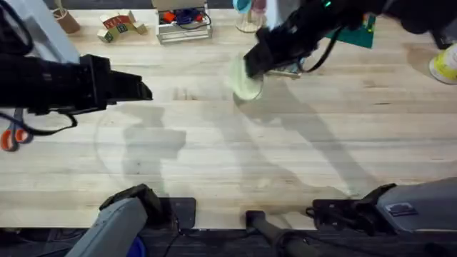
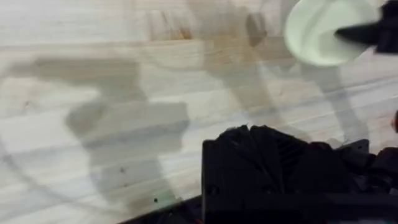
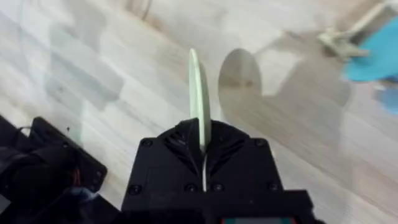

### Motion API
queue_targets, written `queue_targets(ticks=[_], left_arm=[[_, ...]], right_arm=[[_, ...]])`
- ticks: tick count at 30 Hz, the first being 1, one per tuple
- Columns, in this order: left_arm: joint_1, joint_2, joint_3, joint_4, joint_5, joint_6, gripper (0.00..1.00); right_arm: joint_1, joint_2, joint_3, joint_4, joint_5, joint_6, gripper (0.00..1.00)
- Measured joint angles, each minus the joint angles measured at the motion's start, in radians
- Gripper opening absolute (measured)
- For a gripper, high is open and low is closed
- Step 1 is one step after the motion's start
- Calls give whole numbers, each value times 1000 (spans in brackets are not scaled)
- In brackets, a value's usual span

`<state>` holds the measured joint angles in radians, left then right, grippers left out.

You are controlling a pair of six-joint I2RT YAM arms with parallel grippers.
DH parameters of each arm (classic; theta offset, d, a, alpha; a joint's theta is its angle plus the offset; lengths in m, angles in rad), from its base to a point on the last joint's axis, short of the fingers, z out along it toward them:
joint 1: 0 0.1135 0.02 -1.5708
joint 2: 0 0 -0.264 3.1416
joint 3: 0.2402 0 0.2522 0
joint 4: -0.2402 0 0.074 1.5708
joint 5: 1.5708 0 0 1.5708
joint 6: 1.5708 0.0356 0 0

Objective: Pick up the plates from the table one by one and place each into a slot on the dish rack.

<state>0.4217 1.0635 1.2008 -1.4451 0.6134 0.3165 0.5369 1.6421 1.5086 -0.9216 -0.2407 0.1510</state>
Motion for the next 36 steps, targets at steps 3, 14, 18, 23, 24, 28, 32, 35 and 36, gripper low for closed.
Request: queue_targets(ticks=[3, 14, 18, 23, 24, 28, 32, 35, 36], left_arm=[[0, -19, 36, -40, -36, -8, 41], [0, -20, 188, -85, -85, -16, 40], [0, -20, 276, -137, -116, -23, 40], [0, -20, 336, -169, -154, -39, 40], [0, -20, 348, -176, -161, -41, 39], [0, -20, 392, -205, -174, -44, 39], [0, -20, 432, -229, -189, -53, 38], [0, -20, 454, -243, -194, -62, 38], [0, -20, 458, -244, -195, -63, 38]], right_arm=[[-44, -29, 20, -28, 17, -14, 30], [-101, -185, 26, -133, 227, -67, 30], [-101, -270, 26, -157, 289, -78, 30], [-101, -328, 27, -158, 304, -78, 30], [-102, -338, 27, -158, 305, -78, 30], [-102, -360, 28, -159, 305, -78, 30], [-102, -364, 28, -160, 306, -78, 30], [-103, -364, 28, -161, 307, -78, 30], [-103, -364, 28, -161, 308, -78, 30]])
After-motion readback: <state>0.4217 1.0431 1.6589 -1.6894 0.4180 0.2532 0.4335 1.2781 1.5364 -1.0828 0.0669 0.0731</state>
